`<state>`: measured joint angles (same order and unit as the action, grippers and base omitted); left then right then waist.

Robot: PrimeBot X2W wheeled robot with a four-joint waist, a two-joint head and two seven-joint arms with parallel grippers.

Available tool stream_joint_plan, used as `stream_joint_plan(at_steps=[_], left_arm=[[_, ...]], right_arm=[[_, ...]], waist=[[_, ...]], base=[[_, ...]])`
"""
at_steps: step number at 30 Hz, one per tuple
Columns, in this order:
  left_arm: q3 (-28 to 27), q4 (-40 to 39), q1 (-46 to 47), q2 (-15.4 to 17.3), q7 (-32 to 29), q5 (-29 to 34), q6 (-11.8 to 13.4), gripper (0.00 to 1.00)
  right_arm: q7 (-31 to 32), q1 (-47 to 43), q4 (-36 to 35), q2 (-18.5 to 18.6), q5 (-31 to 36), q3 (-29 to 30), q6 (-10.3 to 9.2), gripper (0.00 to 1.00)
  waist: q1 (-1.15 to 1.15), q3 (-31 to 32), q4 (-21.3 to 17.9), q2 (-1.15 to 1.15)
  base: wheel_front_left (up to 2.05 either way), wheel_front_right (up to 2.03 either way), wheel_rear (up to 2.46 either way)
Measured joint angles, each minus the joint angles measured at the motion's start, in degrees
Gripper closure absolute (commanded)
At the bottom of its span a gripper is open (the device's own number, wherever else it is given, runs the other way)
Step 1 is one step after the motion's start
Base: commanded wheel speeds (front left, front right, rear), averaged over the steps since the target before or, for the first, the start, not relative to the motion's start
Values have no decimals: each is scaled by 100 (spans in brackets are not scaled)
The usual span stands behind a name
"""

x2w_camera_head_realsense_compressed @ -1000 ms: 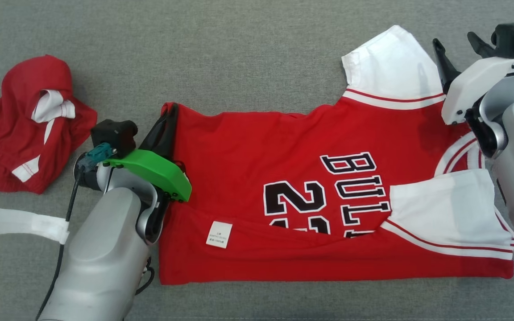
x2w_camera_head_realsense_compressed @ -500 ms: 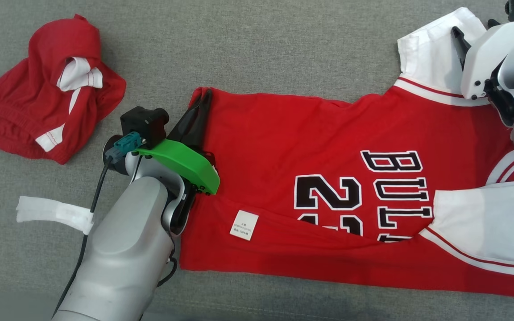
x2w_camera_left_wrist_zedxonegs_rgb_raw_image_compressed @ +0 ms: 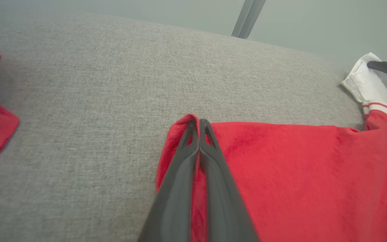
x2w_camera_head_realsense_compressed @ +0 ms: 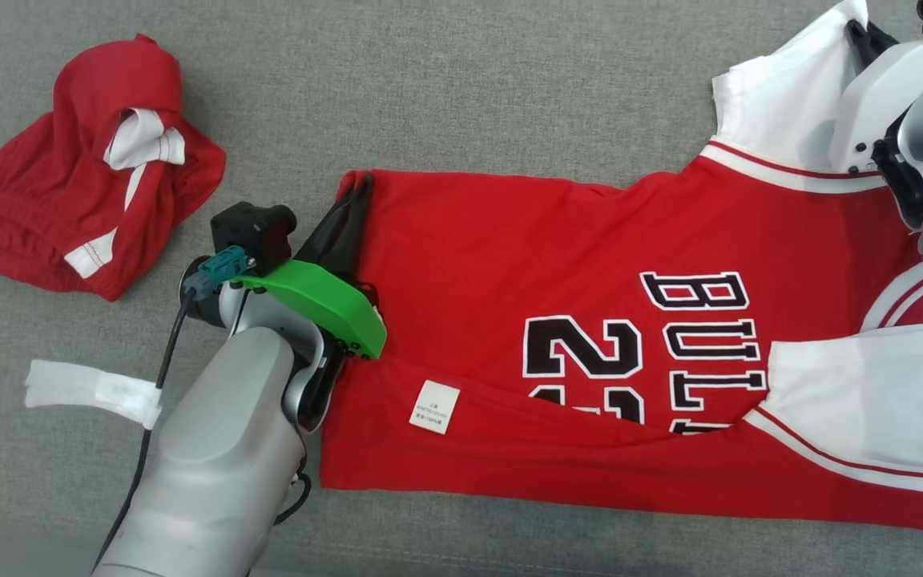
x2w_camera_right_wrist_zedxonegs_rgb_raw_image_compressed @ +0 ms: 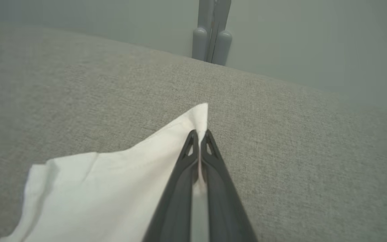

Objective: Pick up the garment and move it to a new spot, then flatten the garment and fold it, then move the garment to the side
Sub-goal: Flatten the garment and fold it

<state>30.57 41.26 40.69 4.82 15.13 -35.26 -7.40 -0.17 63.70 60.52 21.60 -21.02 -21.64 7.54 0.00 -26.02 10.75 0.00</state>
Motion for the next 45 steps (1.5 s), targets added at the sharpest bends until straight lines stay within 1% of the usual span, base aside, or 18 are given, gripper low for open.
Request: stream_joint_plan(at_steps=[3,6,10,17,20,21,27,34,38,45], left_arm=[[-91,180,-90,51,0,-9,0,100],[-160,250,-177,118,0,-21,0,100],[-283,289,-275,205,-1,-20,0,100],[-487,194,-592,391,0,15,0,100],[-590,167,-749,487,0,56,0,100],[-590,167,-749,487,0,56,0,100],[-711,-25,-1148,570,0,135,0,100],[-895,-204,-1746,614,0,166,0,100],[-988,-290,-1991,595,0,170,0,100],[-985,-276,-2312,533,0,151,0,100]], right_arm=[[-428,-89,-163,-9,-220,-79,0,100],[-654,-370,-297,-25,-532,-214,0,100],[-950,-676,-568,55,-913,-415,-1,100],[-1300,-1452,-1120,174,-1581,-669,-1,100],[-1408,-1819,-1328,235,-1860,-646,-1,100],[-1408,-1819,-1328,235,-1860,-646,-1,100],[-1464,-2528,-1659,259,-2060,-603,-1,100],[-1483,-3318,-2182,129,-2206,-238,-1,100],[-1483,-3747,-2262,43,-2148,-96,-1,100],[-1483,-4237,-2308,-99,-2067,156,-1,100]], waist=[[0,129,-74,0],[0,288,-154,0],[0,470,-310,0],[0,823,-562,0],[-1,993,-654,0],[-1,993,-654,0],[-1,1342,-796,0],[-1,1737,-910,0],[-1,1929,-971,0],[-1,2150,-1062,0]], base=[[0,0,0],[0,0,0],[0,0,0],[0,0,0],[0,0,0],[0,0,0],[0,0,0],[0,0,0],[0,0,0],[0,0,0]])
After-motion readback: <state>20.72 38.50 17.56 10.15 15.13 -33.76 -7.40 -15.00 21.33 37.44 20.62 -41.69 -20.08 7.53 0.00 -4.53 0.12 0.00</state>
